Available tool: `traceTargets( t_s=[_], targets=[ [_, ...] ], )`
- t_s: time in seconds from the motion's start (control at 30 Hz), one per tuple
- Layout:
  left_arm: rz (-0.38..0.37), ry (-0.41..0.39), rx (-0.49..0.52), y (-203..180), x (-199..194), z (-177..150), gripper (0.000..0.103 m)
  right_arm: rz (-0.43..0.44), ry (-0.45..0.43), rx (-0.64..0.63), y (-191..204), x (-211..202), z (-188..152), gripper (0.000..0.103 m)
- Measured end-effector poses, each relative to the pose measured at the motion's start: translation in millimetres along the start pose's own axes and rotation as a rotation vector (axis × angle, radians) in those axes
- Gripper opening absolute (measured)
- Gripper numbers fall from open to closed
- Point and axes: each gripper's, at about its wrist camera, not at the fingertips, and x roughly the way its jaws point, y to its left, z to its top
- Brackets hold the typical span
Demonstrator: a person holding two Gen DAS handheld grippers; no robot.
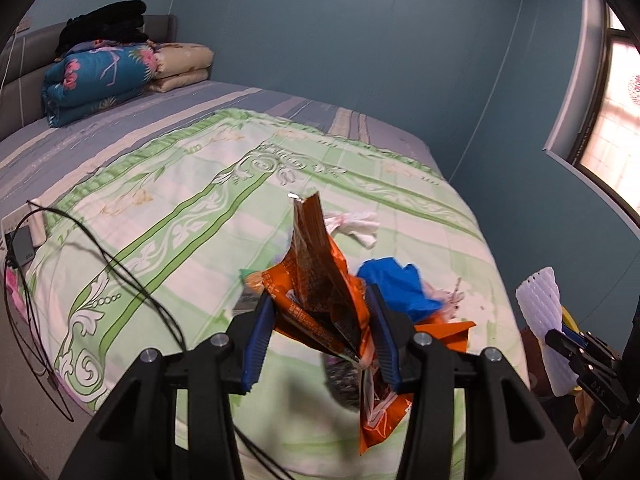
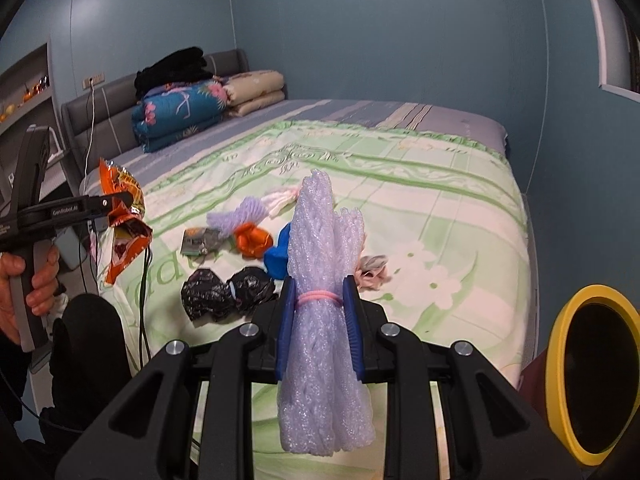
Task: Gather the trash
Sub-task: 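Carry the orange wrappers and lavender foam net over the bin with both tools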
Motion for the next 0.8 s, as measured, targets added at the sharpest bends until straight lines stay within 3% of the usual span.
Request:
traceTargets(
  t_s=[0.5,0.8],
  targets=[
    [-0.105,-0.067,0.126,-84,-10,26,0.043,-0.084,-0.174,0.069,-48,-67,22,0.023],
    [-0.189,-0.079,0.209,-146,-3,36,0.043,-0.161,-0.23,0.113,-80,-96,23,0.023]
  ],
)
